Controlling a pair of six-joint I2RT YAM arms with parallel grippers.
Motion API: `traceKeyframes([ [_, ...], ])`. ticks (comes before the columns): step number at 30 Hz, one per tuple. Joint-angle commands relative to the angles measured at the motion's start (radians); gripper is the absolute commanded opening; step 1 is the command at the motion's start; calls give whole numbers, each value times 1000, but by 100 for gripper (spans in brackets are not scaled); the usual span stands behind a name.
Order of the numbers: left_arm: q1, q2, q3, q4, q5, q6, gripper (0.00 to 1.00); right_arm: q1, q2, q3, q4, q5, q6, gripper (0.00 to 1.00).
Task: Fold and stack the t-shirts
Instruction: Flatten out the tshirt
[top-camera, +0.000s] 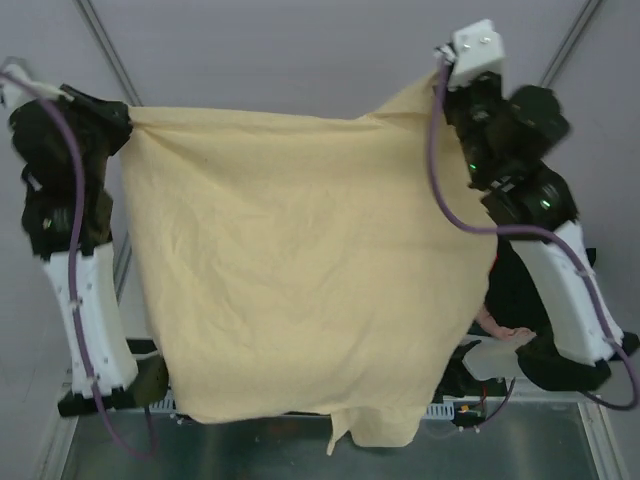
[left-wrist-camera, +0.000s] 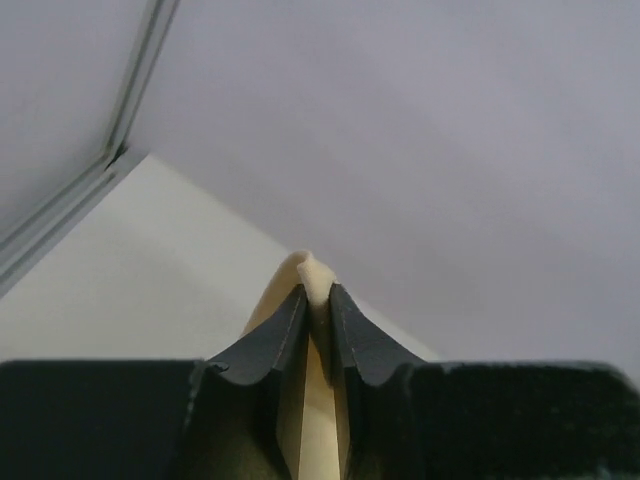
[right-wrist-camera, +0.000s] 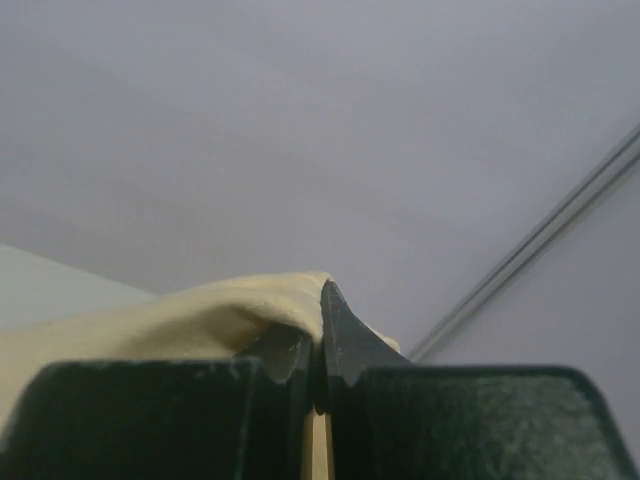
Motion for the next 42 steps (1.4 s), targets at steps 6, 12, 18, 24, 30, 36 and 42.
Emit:
traceKeyframes([
  [6,-58,691,-82,63,-301,167,75,-245,742,23,90,-143,159,7],
  [12,-64,966,98,-110,-330,153,99,-242,1028,286,-130,-87,216,99],
  [18,-102,831,-77,-107,-356,118,99,-243,671,-173,-56,-73,368,97],
  [24,-153,701,-311,-106,-329,77,99,-242,392,-521,-179,-207,668,97],
  [30,-153,612,-518,-31,-188,69,99,-243,321,-745,-182,-317,817,97],
  [36,-153,646,-579,42,-54,91,99,-243,383,-802,-143,-346,888,97],
  [42,-153,782,-496,55,15,114,99,-243,514,-770,-153,-330,920,97],
])
